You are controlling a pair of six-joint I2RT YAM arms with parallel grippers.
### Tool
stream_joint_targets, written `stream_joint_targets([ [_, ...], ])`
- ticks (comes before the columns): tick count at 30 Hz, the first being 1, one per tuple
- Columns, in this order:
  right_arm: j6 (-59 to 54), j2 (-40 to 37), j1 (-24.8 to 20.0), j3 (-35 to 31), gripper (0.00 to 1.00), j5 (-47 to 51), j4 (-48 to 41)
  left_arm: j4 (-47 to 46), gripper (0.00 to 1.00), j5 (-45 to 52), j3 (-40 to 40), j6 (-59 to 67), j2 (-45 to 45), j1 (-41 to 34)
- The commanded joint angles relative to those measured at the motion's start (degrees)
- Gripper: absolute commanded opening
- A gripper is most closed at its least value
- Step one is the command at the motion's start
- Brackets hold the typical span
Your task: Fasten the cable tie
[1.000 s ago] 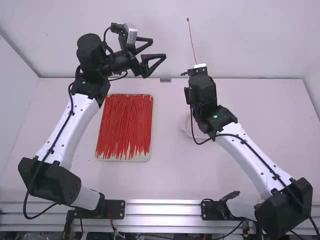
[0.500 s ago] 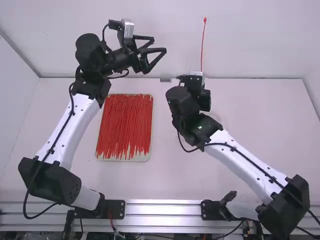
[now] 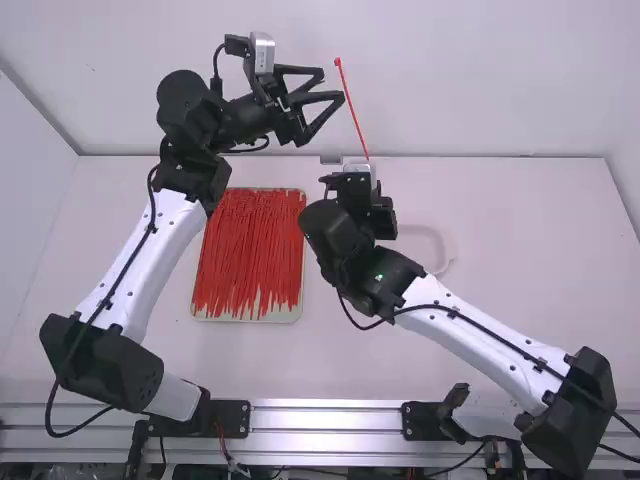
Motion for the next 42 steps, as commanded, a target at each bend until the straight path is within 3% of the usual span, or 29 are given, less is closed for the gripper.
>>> stream_joint_targets([
  [1,1.3,0.5,0.7,-0.4,0.00,1.3,-0.1,0.9,0.89,0.1,0.7,-1.9,-0.1,-0.2],
  [4,1.3,0.5,0.4,-0.4,0.00,1.3,-0.1,1.5,0.75,-0.2,0.7,-2.4,-0.1,-0.1],
  [23,1.7,0.5,1.3,-0.4,0.00,-1.7,-1.2,3.5,0.75,-1.3,0.7,-3.2,-0.1,-0.9],
  [30,1.7,0.5,2.0,-0.4,0.00,-1.7,-0.9,3.2,0.58,-1.3,0.7,-3.0,-0.1,-1.7],
  [35,1.7,0.5,2.1,-0.4,0.00,-1.7,-0.9,3.1,0.40,-1.3,0.7,-3.0,-0.1,-1.4],
  [40,1.9,0.5,1.9,-0.4,0.00,-1.7,-0.9,1.6,0.34,-2.8,0.7,-3.2,-0.1,-1.3],
  [42,3.0,0.5,1.6,-0.4,0.00,-1.7,-1.1,1.4,0.24,-3.2,0.7,-3.3,-0.1,-1.4],
])
